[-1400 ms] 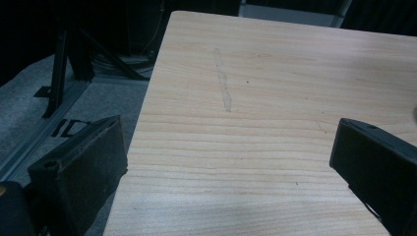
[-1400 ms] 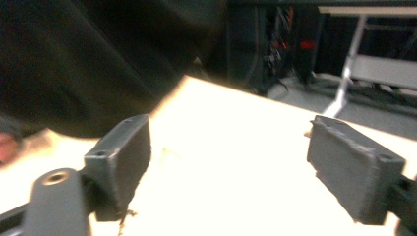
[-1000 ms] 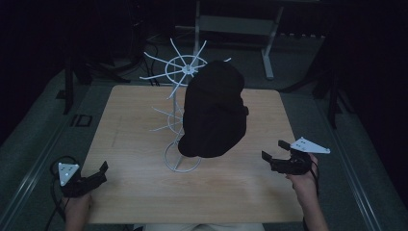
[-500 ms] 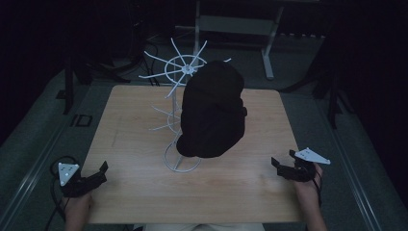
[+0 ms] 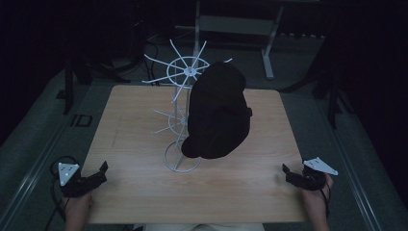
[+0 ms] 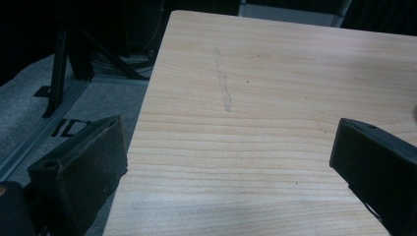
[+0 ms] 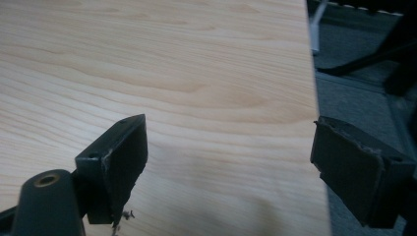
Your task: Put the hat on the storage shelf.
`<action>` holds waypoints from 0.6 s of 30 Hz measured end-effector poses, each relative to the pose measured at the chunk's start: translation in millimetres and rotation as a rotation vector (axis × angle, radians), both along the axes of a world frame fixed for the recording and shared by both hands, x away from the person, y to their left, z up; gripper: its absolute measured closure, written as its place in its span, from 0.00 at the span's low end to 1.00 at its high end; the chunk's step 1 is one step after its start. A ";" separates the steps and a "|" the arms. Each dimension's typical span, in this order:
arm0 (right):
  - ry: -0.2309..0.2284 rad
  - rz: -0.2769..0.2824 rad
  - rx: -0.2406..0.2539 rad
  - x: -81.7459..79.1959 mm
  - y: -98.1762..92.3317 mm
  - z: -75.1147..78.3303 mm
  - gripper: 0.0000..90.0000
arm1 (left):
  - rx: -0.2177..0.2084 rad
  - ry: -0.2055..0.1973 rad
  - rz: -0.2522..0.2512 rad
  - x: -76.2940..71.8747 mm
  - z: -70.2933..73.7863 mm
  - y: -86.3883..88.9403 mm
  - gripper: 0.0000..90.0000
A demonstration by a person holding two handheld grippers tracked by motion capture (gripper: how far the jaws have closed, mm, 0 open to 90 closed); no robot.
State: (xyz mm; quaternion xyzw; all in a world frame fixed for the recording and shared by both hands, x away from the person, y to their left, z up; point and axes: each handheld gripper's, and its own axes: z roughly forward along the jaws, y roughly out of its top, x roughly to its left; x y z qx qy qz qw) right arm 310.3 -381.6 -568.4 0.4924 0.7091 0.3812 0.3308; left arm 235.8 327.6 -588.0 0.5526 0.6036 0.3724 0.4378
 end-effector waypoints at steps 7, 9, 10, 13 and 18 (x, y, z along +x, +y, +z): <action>-0.023 -0.104 -0.016 -4.0 -10.9 -1.3 0.16 | -0.001 -0.001 0.000 0.0 -0.1 0.1 0.02; -0.029 -0.129 -0.023 -4.6 -13.2 -2.3 0.16 | -0.003 -0.002 0.000 0.0 -0.1 0.2 0.02; -0.034 -0.141 -0.029 -4.9 -14.0 -2.9 0.16 | -0.003 -0.002 0.000 0.0 -0.1 0.2 0.02; -0.048 -0.176 -0.027 -5.5 -18.8 -3.7 0.16 | -0.002 -0.001 -0.001 0.0 -0.1 0.3 0.02; -0.058 -0.224 -0.024 -6.8 -24.3 -3.5 0.16 | -0.004 -0.003 -0.002 0.0 -0.1 0.4 0.02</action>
